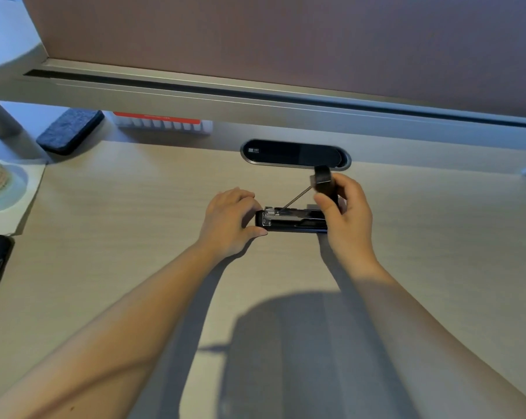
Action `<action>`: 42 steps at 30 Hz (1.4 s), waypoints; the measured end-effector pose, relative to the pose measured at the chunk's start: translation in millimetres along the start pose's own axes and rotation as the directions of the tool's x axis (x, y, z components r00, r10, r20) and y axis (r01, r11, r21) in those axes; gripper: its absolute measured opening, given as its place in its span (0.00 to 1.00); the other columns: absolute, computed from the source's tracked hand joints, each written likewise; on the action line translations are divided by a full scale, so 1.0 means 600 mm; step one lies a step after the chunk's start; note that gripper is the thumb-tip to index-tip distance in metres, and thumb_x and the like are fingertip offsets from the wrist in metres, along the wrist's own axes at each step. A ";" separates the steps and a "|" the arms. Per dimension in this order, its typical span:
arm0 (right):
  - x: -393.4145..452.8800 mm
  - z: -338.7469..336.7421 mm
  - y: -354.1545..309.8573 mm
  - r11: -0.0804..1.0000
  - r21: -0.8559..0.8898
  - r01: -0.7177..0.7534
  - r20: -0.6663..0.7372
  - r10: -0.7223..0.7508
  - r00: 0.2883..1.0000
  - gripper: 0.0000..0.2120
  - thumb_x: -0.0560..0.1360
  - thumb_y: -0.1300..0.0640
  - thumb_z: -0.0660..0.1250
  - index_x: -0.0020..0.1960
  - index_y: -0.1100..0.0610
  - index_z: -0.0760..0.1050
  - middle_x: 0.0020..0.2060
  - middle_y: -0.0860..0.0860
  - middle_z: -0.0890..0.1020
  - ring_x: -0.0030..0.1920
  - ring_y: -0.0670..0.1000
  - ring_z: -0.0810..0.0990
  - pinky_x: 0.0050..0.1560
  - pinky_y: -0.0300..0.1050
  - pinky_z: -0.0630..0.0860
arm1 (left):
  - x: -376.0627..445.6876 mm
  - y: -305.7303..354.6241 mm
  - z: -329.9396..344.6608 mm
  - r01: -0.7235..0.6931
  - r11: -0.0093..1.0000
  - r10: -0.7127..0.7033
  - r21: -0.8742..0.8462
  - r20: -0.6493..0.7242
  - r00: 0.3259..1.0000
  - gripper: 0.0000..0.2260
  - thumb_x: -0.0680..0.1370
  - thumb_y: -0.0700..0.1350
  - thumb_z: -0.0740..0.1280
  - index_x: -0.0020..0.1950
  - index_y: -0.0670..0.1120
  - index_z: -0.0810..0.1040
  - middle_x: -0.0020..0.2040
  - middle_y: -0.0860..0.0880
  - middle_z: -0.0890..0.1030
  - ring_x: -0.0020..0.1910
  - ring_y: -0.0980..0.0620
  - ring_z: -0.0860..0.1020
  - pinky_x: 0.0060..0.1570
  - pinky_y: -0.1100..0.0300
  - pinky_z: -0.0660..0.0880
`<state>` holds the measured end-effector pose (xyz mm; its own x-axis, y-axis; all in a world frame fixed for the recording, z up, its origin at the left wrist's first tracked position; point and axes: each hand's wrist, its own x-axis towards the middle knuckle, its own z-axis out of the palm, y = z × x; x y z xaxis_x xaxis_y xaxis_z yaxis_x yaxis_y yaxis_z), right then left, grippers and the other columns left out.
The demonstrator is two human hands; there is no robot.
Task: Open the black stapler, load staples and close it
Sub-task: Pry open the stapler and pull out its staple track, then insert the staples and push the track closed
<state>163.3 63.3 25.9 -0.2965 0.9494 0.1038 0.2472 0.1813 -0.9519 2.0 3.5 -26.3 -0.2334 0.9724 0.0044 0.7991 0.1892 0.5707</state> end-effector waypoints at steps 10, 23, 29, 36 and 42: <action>0.013 -0.041 0.028 0.949 0.230 -0.214 -0.331 0.283 0.900 0.09 0.78 0.56 0.50 0.54 0.57 0.65 0.43 0.47 0.75 0.49 0.48 0.75 0.57 0.49 0.74 | -0.008 0.001 0.000 0.024 0.999 -0.023 0.023 -0.046 0.999 0.17 0.68 0.47 0.70 0.53 0.41 0.77 0.61 0.42 0.76 0.64 0.44 0.70 0.63 0.50 0.62; -0.018 -0.106 0.097 0.957 -0.003 -0.289 -0.185 0.284 0.941 0.15 0.74 0.52 0.61 0.57 0.59 0.70 0.41 0.50 0.76 0.43 0.49 0.75 0.54 0.48 0.73 | -0.035 0.018 0.023 0.065 0.997 -0.059 0.042 -0.125 0.990 0.16 0.70 0.47 0.69 0.54 0.42 0.76 0.55 0.41 0.79 0.56 0.42 0.73 0.55 0.49 0.70; -0.123 -0.158 0.123 0.865 -0.502 0.023 0.144 0.058 0.988 0.28 0.69 0.50 0.67 0.65 0.59 0.65 0.65 0.57 0.71 0.65 0.54 0.70 0.66 0.51 0.68 | -0.082 0.041 0.046 0.055 0.997 -0.046 0.052 -0.161 0.986 0.15 0.71 0.47 0.68 0.55 0.43 0.76 0.56 0.41 0.78 0.56 0.43 0.73 0.55 0.48 0.70; -0.237 -0.198 0.127 0.685 -0.720 0.108 0.145 -0.003 0.989 0.30 0.68 0.44 0.67 0.63 0.59 0.66 0.63 0.57 0.73 0.63 0.57 0.69 0.60 0.53 0.69 | -0.168 0.075 0.073 0.043 0.998 -0.035 0.041 -0.167 0.985 0.15 0.71 0.47 0.67 0.55 0.42 0.75 0.57 0.41 0.76 0.57 0.42 0.72 0.58 0.46 0.70; -0.293 -0.199 0.125 0.703 -0.707 0.077 0.004 -0.105 0.994 0.18 0.71 0.50 0.65 0.49 0.66 0.73 0.51 0.61 0.78 0.52 0.60 0.75 0.53 0.58 0.74 | -0.232 0.104 0.088 0.091 0.995 -0.081 0.038 -0.200 0.976 0.15 0.72 0.48 0.66 0.56 0.43 0.74 0.60 0.40 0.75 0.58 0.41 0.72 0.58 0.46 0.70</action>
<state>344.4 -59.5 -29.5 -0.3244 0.9240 0.2024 0.8032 0.3821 -0.4570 113.6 -112.7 -34.9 -0.4035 0.9068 0.1219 0.7952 0.2816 0.5369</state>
